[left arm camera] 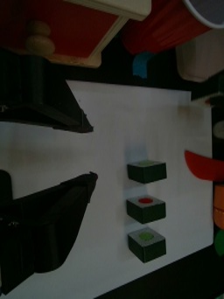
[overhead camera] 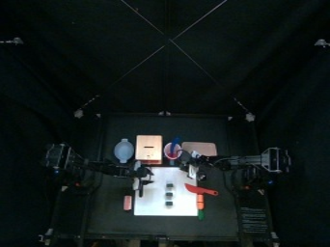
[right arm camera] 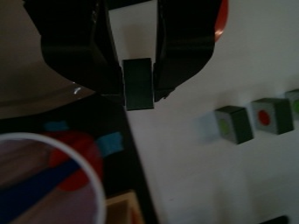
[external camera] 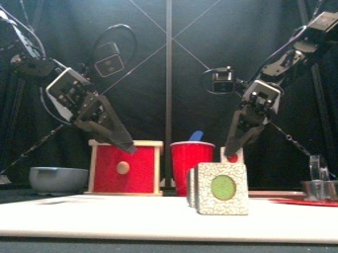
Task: Place sushi on board then cut the sushi with the knife then place the pieces on the plate
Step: Place the 4 sushi pieces on the plate
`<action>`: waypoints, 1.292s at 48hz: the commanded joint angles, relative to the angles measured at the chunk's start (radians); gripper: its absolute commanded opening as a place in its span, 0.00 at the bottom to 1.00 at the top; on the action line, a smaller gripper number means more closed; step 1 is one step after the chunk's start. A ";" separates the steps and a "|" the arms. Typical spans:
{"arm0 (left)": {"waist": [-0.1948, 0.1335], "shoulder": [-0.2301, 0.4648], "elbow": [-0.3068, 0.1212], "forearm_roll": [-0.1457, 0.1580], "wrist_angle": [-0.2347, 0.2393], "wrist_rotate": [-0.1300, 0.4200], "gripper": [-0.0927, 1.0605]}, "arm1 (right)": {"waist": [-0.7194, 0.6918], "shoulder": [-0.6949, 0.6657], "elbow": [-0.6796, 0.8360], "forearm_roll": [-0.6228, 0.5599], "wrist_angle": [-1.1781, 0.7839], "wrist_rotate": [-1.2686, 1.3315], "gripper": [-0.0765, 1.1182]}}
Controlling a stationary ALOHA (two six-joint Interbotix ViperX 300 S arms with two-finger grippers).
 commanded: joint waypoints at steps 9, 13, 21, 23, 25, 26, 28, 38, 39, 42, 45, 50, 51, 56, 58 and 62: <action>0.002 -0.017 -0.017 -0.002 -0.003 -0.002 0.78 | -0.170 -0.015 0.000 -0.060 0.015 -0.002 0.54; 0.003 -0.017 -0.017 0.000 -0.003 -0.002 0.78 | -0.199 0.002 0.002 -0.067 0.017 -0.003 0.58; 0.003 -0.017 -0.017 0.000 -0.003 -0.002 0.78 | -0.242 0.049 0.005 -0.089 0.017 -0.003 0.69; 0.003 -0.017 -0.015 0.000 -0.003 -0.002 0.78 | -0.244 0.058 0.003 -0.092 0.017 -0.003 0.71; 0.003 -0.017 -0.015 -0.002 -0.003 -0.002 0.78 | -0.245 0.063 0.003 -0.097 0.017 -0.003 0.73; 0.003 -0.017 -0.015 -0.002 -0.003 -0.002 0.78 | -0.244 0.063 0.002 -0.097 0.017 -0.003 0.74; 0.003 -0.017 -0.015 -0.002 -0.003 -0.002 0.78 | -0.244 0.063 0.002 -0.098 0.017 -0.003 0.75; 0.003 -0.017 -0.015 -0.006 -0.003 -0.002 0.78 | -0.192 0.025 -0.003 -0.084 0.044 0.000 0.76; 0.003 -0.017 -0.015 -0.006 -0.003 -0.002 0.78 | -0.176 0.021 -0.005 -0.080 0.048 0.000 0.76; 0.003 -0.017 -0.015 -0.011 -0.003 -0.002 0.78 | -0.124 0.012 -0.012 -0.067 0.058 0.002 0.76; 0.003 -0.017 -0.017 -0.012 -0.003 -0.002 0.78 | -0.069 0.009 -0.026 -0.046 0.066 0.003 0.76; 0.003 -0.017 -0.017 -0.015 -0.003 -0.002 0.78 | 0.026 0.012 -0.058 0.005 0.063 -0.002 0.76; 0.003 -0.017 -0.017 -0.015 -0.003 -0.002 0.78 | 0.044 0.017 -0.067 0.011 0.061 -0.002 0.76; 0.003 -0.017 -0.017 -0.025 -0.003 -0.002 0.78 | 0.130 0.041 -0.104 0.015 0.051 -0.002 0.76; 0.003 -0.017 -0.017 -0.026 -0.003 -0.002 0.78 | 0.153 0.052 -0.117 0.018 0.046 -0.002 0.76; 0.002 -0.017 -0.018 -0.029 -0.003 -0.002 0.78 | 0.190 0.078 -0.133 0.025 0.037 0.000 0.76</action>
